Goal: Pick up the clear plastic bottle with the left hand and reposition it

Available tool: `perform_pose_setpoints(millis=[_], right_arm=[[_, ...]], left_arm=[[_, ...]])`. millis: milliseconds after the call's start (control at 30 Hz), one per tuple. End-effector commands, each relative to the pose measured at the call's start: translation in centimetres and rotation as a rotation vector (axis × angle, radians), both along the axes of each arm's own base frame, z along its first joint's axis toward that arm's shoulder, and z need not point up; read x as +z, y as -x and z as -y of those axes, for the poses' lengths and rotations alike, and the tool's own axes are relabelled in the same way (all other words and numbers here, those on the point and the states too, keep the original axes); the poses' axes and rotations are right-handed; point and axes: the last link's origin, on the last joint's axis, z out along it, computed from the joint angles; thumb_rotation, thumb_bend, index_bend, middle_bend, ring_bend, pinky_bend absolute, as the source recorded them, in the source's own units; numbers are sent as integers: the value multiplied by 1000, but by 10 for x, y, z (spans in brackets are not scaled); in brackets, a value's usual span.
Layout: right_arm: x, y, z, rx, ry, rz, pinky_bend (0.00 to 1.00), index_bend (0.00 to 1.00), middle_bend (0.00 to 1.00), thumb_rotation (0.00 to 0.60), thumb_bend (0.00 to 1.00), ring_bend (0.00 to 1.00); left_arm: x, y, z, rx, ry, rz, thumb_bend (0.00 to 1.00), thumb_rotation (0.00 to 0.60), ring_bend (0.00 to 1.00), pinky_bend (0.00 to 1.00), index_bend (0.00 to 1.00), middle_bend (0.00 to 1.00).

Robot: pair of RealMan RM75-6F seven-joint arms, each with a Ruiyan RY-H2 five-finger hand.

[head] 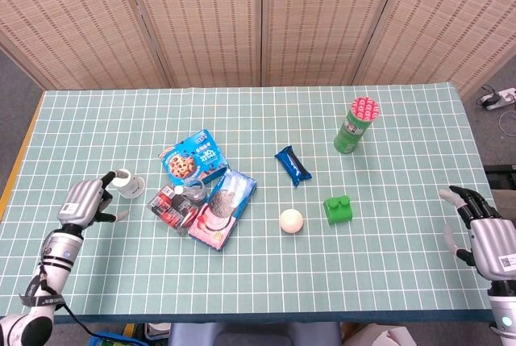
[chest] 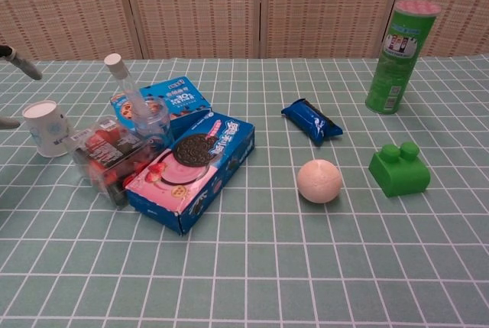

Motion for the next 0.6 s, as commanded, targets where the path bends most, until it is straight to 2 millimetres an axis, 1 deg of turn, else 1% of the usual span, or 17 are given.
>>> perform_pose_setpoints(millis=[33,167,300,600], right_arm=[[0,0,0,-2,0,2,349,213,168,600,471,127],[1,1,1,-3,0,5,349,216,170,600,470,127],[1,0,0,0,-1,6,349,216,170,600,471,127],[2,0,0,5,-3,14,349,217,172,600,470,127]], left_arm=[[-6,-9,-5,-1,-2,57,85,600,1000,1000,328,1000],[-15,-25,-10,-12,16,144,86,600,1000,1000,344,1000],[-20,-39,-14,-31,35,188,85,600,1000,1000,358,1000],[-33,-63,-20,-26,109,272,85,600,1000,1000,386,1000]])
